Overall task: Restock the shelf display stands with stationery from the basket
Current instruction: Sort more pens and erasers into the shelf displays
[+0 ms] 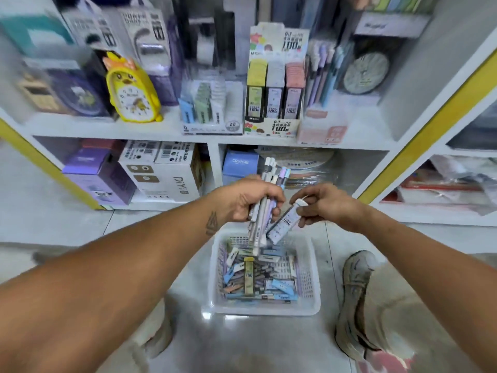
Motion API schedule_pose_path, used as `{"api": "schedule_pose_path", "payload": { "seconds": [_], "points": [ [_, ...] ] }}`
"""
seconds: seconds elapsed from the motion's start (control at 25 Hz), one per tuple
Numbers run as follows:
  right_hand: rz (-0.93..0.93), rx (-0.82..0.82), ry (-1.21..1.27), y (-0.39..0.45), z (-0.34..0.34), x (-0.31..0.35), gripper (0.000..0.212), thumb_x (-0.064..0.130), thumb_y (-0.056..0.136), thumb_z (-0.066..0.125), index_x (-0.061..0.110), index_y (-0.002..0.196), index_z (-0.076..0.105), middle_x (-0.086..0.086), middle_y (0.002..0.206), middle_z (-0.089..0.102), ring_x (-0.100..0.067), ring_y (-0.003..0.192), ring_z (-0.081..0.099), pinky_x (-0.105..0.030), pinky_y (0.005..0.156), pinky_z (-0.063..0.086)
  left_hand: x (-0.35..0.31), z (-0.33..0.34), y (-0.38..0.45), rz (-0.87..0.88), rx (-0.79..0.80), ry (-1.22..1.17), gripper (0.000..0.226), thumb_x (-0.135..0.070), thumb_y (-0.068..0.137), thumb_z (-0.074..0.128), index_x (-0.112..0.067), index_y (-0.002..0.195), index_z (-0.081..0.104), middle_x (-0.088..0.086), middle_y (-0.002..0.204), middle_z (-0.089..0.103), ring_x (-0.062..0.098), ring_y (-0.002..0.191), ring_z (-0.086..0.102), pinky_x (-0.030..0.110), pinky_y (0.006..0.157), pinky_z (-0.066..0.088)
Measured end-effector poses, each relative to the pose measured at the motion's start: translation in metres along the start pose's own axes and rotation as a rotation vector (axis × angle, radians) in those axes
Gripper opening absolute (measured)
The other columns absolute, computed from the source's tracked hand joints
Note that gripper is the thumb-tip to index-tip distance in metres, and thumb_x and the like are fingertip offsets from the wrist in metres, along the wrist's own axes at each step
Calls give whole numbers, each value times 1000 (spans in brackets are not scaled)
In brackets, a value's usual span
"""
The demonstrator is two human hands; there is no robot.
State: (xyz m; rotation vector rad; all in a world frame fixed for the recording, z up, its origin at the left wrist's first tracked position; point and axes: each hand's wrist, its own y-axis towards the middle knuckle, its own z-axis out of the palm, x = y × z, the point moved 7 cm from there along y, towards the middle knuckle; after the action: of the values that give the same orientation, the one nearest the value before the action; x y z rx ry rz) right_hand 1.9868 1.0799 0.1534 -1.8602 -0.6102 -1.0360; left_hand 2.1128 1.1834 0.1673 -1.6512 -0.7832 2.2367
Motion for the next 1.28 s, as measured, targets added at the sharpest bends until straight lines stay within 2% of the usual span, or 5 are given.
{"api": "schedule_pose_path", "payload": {
  "seconds": [0.24,0.44,0.84,1.04,1.28],
  "points": [
    [-259,-22,-40,-46,-30,125,19,-6,86,71,2,103,71,-8,65,67,-27,63,68,-31,63,60,-97,7,-70,58,72,-70,19,-4,87,56,-6,69,58,6,58,58,16,50,57,26,54,54],
    [-431,-251,33,-62,-73,207,19,-5,92,64,5,107,71,-9,76,76,-22,60,69,-24,64,60,-170,-8,-102,197,-64,-174,25,-1,86,54,-8,62,55,7,59,54,14,49,54,27,52,53],
    [-518,-415,-101,-25,-85,256,12,-4,95,61,4,102,66,-14,91,73,-18,59,73,-23,56,59,-189,-56,-80,223,-249,-367,28,2,87,50,-5,60,55,10,53,53,18,44,54,28,50,54],
    [-637,-527,-516,-14,-74,262,14,12,96,64,22,104,69,1,92,71,-12,71,71,-30,62,57,-192,-73,-71,227,-284,-374,47,1,86,51,-8,41,59,8,51,54,18,47,54,28,56,52],
    [-767,-479,-940,-4,-40,254,18,18,95,65,19,112,59,-3,98,71,-25,85,66,-39,73,54,-196,-67,-74,244,-251,-438,28,0,84,54,-7,58,57,10,56,55,20,50,55,30,58,55]
  ]
}}
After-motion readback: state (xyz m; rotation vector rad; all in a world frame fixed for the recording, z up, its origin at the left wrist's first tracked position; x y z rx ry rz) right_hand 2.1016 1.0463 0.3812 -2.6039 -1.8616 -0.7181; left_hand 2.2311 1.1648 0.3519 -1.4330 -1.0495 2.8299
